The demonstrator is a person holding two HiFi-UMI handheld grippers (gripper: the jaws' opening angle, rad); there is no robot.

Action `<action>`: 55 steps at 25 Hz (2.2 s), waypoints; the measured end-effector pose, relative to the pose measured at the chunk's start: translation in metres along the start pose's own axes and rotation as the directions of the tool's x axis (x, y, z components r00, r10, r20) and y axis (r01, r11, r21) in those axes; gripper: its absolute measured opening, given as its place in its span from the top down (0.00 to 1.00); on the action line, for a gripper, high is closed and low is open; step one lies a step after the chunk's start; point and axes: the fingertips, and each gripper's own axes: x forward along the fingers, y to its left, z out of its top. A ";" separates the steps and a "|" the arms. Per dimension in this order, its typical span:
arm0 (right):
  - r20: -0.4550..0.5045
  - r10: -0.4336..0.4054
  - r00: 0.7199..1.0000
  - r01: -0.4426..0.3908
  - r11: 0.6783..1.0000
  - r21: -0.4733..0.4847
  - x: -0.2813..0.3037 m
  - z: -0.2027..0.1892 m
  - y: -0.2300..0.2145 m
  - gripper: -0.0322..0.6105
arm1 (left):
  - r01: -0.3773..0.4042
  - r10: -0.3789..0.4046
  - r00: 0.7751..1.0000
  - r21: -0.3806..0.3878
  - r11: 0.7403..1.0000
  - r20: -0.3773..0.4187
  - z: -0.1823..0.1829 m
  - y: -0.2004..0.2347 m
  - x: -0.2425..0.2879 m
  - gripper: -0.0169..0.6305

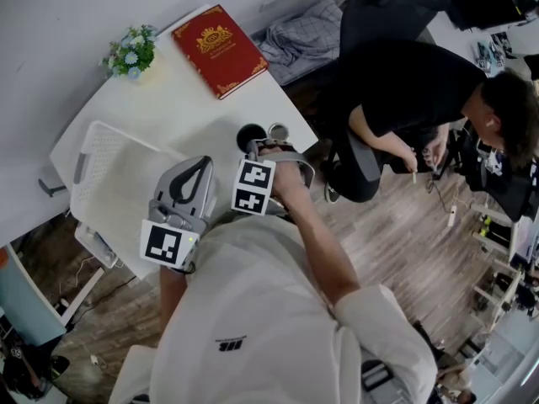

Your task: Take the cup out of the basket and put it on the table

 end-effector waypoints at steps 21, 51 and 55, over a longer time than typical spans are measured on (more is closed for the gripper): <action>0.016 -0.028 0.999 0.028 0.999 0.015 -0.007 0.001 -0.002 0.90 | 0.030 -0.030 1.000 0.021 0.999 -0.009 -0.002 -0.006 0.004 0.96; 0.021 -0.006 1.000 0.006 1.000 0.011 -0.019 -0.002 0.007 0.81 | 0.041 -0.041 0.999 0.035 0.999 -0.004 -0.001 -0.011 0.000 0.96; 0.033 -0.012 0.999 0.012 1.000 0.012 -0.025 -0.002 0.008 0.81 | 0.040 -0.040 0.999 0.038 0.998 0.000 0.000 -0.012 -0.001 0.96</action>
